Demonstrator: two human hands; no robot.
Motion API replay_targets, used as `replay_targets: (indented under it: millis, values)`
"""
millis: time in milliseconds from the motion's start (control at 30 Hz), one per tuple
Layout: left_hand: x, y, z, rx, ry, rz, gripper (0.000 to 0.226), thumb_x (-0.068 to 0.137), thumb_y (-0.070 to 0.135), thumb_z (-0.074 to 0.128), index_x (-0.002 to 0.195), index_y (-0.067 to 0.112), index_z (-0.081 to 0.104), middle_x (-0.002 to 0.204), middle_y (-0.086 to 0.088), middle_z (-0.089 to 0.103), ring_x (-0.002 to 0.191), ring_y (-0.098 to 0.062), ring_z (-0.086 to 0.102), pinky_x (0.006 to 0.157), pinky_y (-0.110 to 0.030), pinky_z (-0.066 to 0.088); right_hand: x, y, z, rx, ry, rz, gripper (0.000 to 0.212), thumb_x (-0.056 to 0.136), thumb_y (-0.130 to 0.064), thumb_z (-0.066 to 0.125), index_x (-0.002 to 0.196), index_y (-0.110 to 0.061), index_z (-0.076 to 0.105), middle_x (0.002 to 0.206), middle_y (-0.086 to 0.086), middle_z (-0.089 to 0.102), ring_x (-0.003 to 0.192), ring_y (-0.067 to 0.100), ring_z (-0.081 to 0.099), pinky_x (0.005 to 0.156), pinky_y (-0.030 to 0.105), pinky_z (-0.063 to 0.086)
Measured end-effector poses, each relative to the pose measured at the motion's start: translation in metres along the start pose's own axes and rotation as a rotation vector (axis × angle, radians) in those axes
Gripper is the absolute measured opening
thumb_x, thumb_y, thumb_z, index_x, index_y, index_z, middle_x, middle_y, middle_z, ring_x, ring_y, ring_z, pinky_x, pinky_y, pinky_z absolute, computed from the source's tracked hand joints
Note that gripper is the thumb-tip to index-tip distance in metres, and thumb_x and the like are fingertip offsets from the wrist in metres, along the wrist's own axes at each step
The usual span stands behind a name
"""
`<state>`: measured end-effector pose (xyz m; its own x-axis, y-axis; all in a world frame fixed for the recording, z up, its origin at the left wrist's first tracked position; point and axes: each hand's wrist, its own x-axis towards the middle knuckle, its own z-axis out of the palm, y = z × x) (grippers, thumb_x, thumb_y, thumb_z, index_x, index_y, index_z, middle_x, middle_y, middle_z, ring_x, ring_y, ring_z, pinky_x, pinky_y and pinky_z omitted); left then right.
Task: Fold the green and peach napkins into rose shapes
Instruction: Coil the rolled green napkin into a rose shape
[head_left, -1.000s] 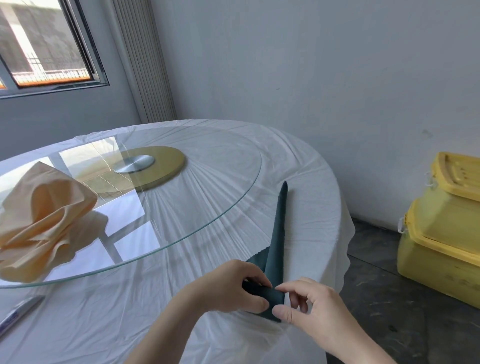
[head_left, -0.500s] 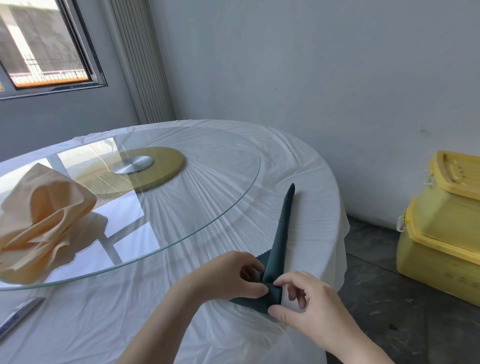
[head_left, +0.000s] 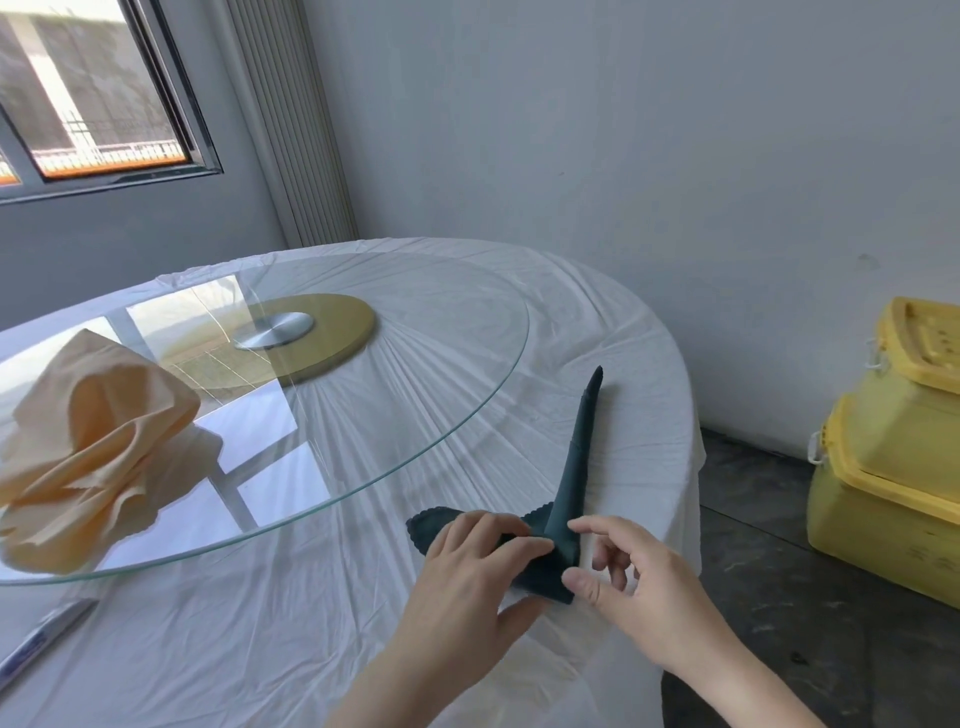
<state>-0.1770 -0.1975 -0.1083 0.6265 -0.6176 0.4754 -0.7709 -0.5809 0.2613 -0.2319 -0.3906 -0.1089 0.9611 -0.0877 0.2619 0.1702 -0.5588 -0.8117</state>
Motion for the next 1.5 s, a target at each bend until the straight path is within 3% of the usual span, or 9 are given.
replay_targets:
  millis: [67, 200, 367, 700, 833, 967, 1100, 1267, 1500]
  values:
    - [0.008, -0.002, 0.003, -0.033, -0.032, -0.026, 0.044, 0.073, 0.046, 0.059, 0.115, 0.041, 0.053, 0.109, 0.018, 0.053, 0.102, -0.005, 0.044, 0.088, -0.019, 0.031, -0.003, 0.002, 0.000, -0.037, -0.006, -0.058, 0.035, 0.070, -0.038, 0.078, 0.097, -0.049, 0.057, 0.089, -0.014, 0.050, 0.070, 0.016, 0.048, 0.064, 0.013, 0.041]
    - [0.021, -0.006, 0.007, -0.033, -0.094, -0.038, 0.049, 0.071, 0.051, 0.054, 0.120, 0.043, 0.051, 0.111, 0.015, 0.053, 0.106, -0.009, 0.041, 0.095, -0.024, 0.030, 0.000, 0.008, 0.001, -0.101, -0.008, -0.098, 0.044, 0.062, -0.057, 0.066, 0.103, -0.056, 0.050, 0.085, -0.013, 0.050, 0.069, 0.013, 0.048, 0.063, 0.017, 0.045]
    - [0.028, -0.010, 0.010, 0.028, -0.103, -0.048, 0.055, 0.075, 0.054, 0.048, 0.128, 0.040, 0.044, 0.122, 0.011, 0.052, 0.117, -0.013, 0.042, 0.112, -0.043, 0.014, 0.013, 0.009, -0.004, -0.080, -0.009, -0.035, 0.043, 0.070, -0.039, 0.076, 0.098, -0.056, 0.048, 0.085, -0.011, 0.051, 0.074, 0.005, 0.049, 0.065, 0.011, 0.042]
    - [0.033, -0.006, 0.011, -0.004, -0.101, -0.114, 0.047, 0.074, 0.038, 0.063, 0.118, 0.042, 0.045, 0.106, 0.017, 0.055, 0.108, -0.010, 0.045, 0.112, -0.044, 0.021, 0.028, 0.011, -0.007, -0.002, -0.037, 0.093, 0.037, 0.077, -0.030, 0.074, 0.111, -0.036, 0.061, 0.079, -0.009, 0.050, 0.064, 0.000, 0.047, 0.064, 0.011, 0.040]
    - [0.031, -0.001, -0.004, 0.012, -0.145, -0.131, 0.041, 0.081, 0.039, 0.061, 0.122, 0.039, 0.052, 0.110, 0.018, 0.053, 0.112, -0.004, 0.038, 0.116, -0.032, 0.001, 0.020, 0.009, -0.003, 0.056, -0.067, 0.130, 0.039, 0.074, -0.027, 0.077, 0.108, -0.037, 0.059, 0.071, -0.009, 0.051, 0.059, 0.000, 0.046, 0.061, 0.011, 0.040]
    - [0.024, 0.003, -0.016, -0.016, -0.222, -0.154, 0.041, 0.079, 0.045, 0.055, 0.119, 0.041, 0.052, 0.108, 0.020, 0.053, 0.107, -0.002, 0.038, 0.111, -0.035, 0.015, 0.009, 0.001, 0.000, 0.120, -0.089, 0.157, 0.037, 0.073, -0.023, 0.078, 0.098, -0.041, 0.057, 0.066, -0.009, 0.052, 0.055, -0.001, 0.044, 0.059, 0.011, 0.039]
    - [0.017, 0.003, -0.030, 0.004, -0.337, -0.162, 0.038, 0.082, 0.043, 0.061, 0.119, 0.042, 0.050, 0.110, 0.019, 0.053, 0.115, -0.003, 0.036, 0.116, -0.034, -0.005, -0.005, -0.001, 0.007, 0.192, -0.135, 0.184, 0.032, 0.072, -0.027, 0.079, 0.098, -0.035, 0.063, 0.061, -0.013, 0.051, 0.058, 0.001, 0.045, 0.062, 0.017, 0.041]
    - [0.017, 0.005, -0.042, -0.044, -0.445, -0.170, 0.037, 0.081, 0.043, 0.064, 0.116, 0.041, 0.054, 0.111, 0.021, 0.053, 0.119, -0.002, 0.031, 0.115, -0.033, -0.008, -0.015, -0.005, 0.009, 0.176, -0.184, 0.134, 0.035, 0.072, -0.041, 0.075, 0.103, -0.027, 0.067, 0.057, -0.017, 0.050, 0.057, -0.001, 0.044, 0.058, 0.011, 0.037]
    - [0.033, 0.000, -0.043, -0.073, -0.522, -0.207, 0.038, 0.087, 0.041, 0.058, 0.124, 0.042, 0.052, 0.131, 0.016, 0.042, 0.132, -0.011, 0.023, 0.115, -0.042, -0.006, -0.020, -0.009, 0.010, 0.004, 0.030, -0.088, 0.033, 0.068, -0.047, 0.073, 0.096, -0.048, 0.057, 0.076, -0.015, 0.051, 0.056, 0.006, 0.045, 0.058, 0.015, 0.040]
